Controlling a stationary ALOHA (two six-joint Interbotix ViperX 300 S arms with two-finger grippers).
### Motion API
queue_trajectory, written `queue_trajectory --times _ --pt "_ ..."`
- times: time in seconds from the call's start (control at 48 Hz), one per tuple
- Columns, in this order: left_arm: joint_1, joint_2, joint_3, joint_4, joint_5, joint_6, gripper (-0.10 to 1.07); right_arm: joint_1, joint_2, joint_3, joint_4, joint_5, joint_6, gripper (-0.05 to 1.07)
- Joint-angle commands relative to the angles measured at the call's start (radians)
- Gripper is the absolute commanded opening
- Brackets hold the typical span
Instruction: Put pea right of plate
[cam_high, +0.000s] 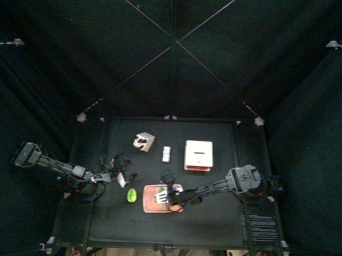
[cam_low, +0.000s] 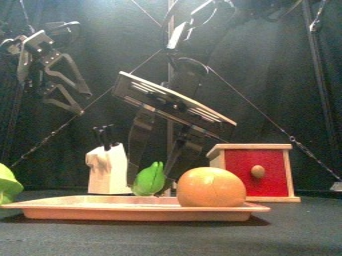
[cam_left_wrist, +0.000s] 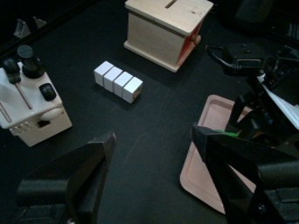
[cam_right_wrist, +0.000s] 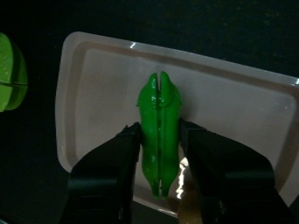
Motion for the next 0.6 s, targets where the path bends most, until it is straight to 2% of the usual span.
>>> queue_trajectory --times 0.0,0.312,0.583 --pt "0.003 0.0 -0.012 0.003 0.003 0.002 1.01 -0.002 -0.049 -0.017 -0.003 0.0 0.0 0.71" --pt "0.003 0.0 -0.012 0.003 0.002 0.003 1.01 -0.002 -0.066 -0.014 0.0 0.028 0.0 0.71" --pt "0.005 0.0 -0.012 0.008 0.002 0.006 1.01 0.006 -0.14 0.002 -0.003 0.153 0.0 0.71"
